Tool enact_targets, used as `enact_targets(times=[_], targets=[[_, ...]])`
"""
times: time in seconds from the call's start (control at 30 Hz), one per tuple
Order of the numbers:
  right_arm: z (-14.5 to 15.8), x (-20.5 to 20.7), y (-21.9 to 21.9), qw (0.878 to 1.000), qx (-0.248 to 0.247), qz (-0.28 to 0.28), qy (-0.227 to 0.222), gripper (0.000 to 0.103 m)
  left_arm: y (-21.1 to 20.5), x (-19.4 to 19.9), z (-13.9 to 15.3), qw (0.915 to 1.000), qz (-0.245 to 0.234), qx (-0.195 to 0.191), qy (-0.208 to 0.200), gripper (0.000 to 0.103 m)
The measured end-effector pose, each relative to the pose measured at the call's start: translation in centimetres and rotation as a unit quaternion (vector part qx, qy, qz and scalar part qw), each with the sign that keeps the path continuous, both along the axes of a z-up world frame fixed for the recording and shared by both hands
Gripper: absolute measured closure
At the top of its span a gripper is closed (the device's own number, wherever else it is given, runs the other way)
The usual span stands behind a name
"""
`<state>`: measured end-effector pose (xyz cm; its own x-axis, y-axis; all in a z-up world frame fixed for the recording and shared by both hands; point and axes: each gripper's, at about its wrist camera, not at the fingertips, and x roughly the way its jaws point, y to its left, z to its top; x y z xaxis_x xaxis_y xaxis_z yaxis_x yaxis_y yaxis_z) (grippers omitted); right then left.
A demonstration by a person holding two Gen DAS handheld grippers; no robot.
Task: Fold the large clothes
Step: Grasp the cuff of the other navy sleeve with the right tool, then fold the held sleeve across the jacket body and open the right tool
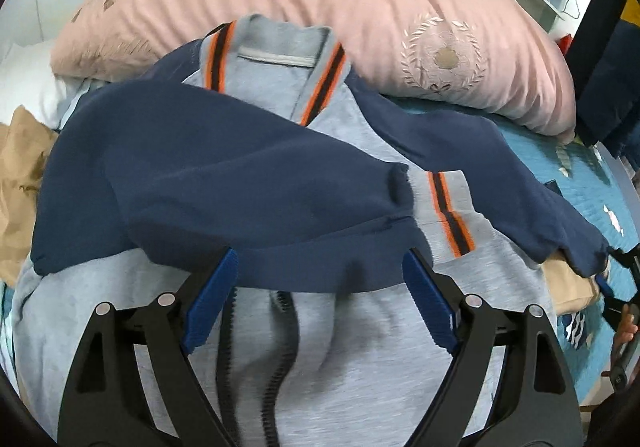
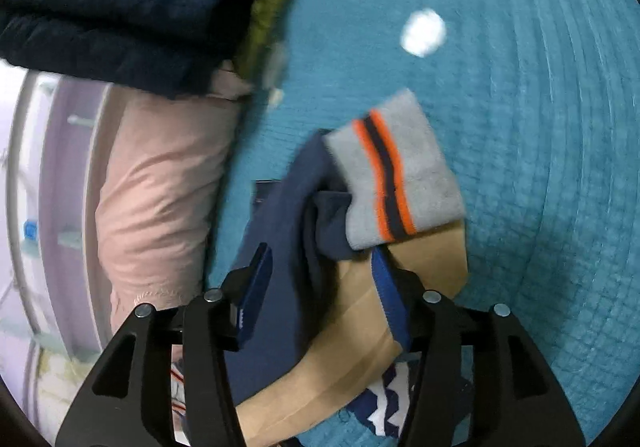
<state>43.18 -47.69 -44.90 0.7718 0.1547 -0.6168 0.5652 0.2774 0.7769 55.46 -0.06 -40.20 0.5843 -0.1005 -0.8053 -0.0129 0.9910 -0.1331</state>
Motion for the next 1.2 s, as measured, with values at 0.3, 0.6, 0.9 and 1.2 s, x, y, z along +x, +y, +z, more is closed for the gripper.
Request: enact_targets(times=[0.3,0.6,0.9,1.2], targets=[[2.8,1.2,-0.1,0.994,-0.112,-0.013,-0.010,0.081,2.7,-1.3,1.0,1.0000,-0.005,0.002,-0.003,0.018],[16.0,3.8,13.1,0.924,-0.332,0.131,-0.139,0.082,11.4,-2.9,3.4,0.9982,0.057,0.000,-0.018,0.018],[20.0,6.6,33.1,0.870,-0.282,0.331,-0.230,0.082,19.1,-2.2,2.2,0.9948,0.100,0.003,0.018,0.015],[15.3,8.7,48.5,0.829,-0.274,0.444,-0.201,0.082,23.2,-0.3,-3.1,0.9913,0.092,-0.022,0.091,0.015]])
